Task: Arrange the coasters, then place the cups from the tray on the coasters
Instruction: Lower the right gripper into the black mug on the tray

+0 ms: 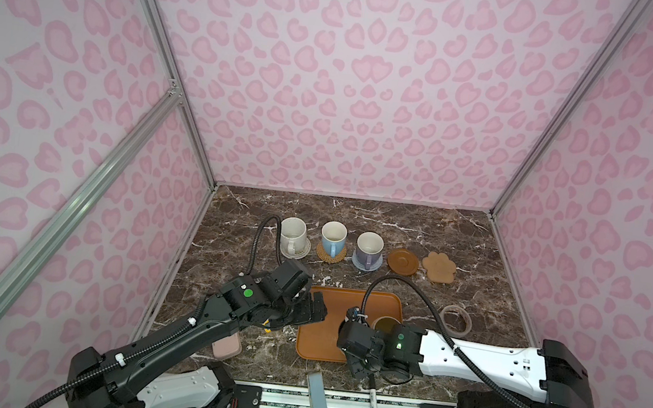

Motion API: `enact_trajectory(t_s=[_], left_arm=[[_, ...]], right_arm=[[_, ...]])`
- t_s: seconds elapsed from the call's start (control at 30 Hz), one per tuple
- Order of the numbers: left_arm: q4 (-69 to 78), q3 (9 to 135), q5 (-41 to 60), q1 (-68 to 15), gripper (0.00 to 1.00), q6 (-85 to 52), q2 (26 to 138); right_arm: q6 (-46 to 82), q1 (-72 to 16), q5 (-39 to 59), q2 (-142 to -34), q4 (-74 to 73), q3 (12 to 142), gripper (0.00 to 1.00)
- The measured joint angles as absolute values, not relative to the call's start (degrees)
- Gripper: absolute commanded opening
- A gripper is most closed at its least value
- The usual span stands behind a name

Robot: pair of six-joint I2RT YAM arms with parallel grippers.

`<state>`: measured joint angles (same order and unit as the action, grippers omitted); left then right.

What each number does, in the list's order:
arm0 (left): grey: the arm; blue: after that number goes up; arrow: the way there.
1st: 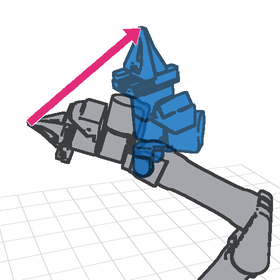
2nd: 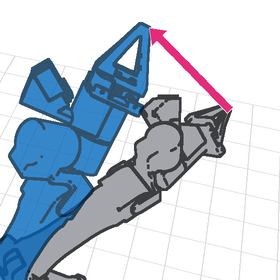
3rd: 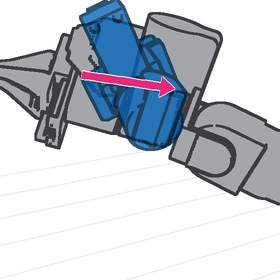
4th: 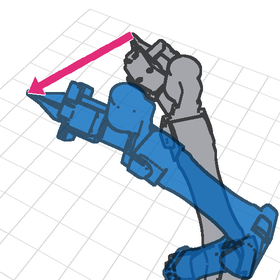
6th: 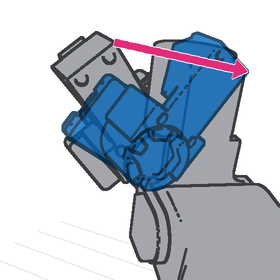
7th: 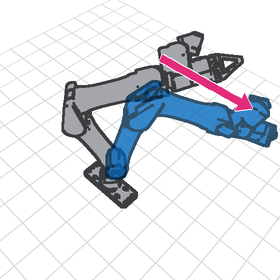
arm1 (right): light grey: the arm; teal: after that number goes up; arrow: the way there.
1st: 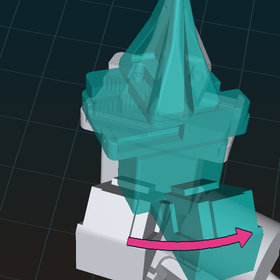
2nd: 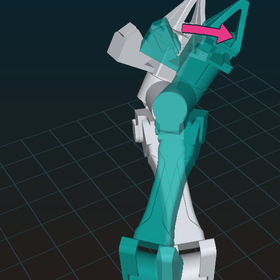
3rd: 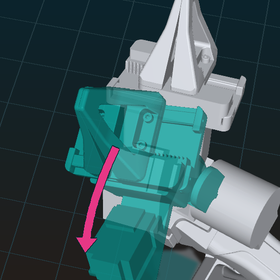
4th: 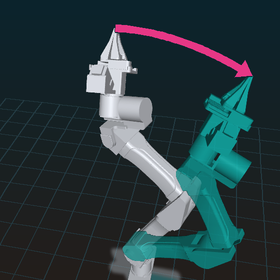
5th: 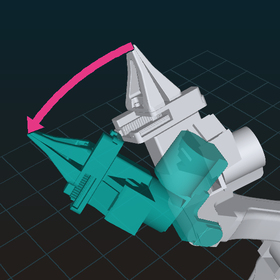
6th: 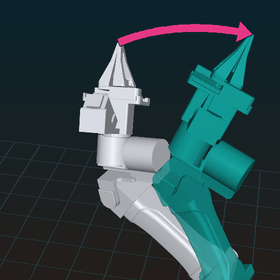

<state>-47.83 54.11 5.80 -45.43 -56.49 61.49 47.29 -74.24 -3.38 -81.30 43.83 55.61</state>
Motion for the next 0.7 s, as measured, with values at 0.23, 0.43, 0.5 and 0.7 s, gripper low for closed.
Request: enact_trajectory(t_s=[0.23, 0.43, 0.5, 0.7], left_arm=[[-45.01, 51.72, 7.35, -45.5, 0.98, -57.36, 60.36], [-43.2, 49.95, 7.81, -45.6, 0.98, -58.48, 59.79], [-42.92, 49.8, 8.14, -45.78, 0.98, -58.85, 59.77], [-40.6, 48.97, 8.86, -46.72, 0.98, -59.94, 59.81]], right_arm=[[46.61, -73.87, -4.08, -81.08, 43.75, 55.48, 0.33], [45.82, -73.8, -4.99, -80.64, 43.53, 54.43, 0.28], [45.58, -73.8, -5.13, -80.44, 43.33, 54.08, 0.28], [45.19, -73.84, -6.09, -80.97, 43.16, 53.8, 0.33]])
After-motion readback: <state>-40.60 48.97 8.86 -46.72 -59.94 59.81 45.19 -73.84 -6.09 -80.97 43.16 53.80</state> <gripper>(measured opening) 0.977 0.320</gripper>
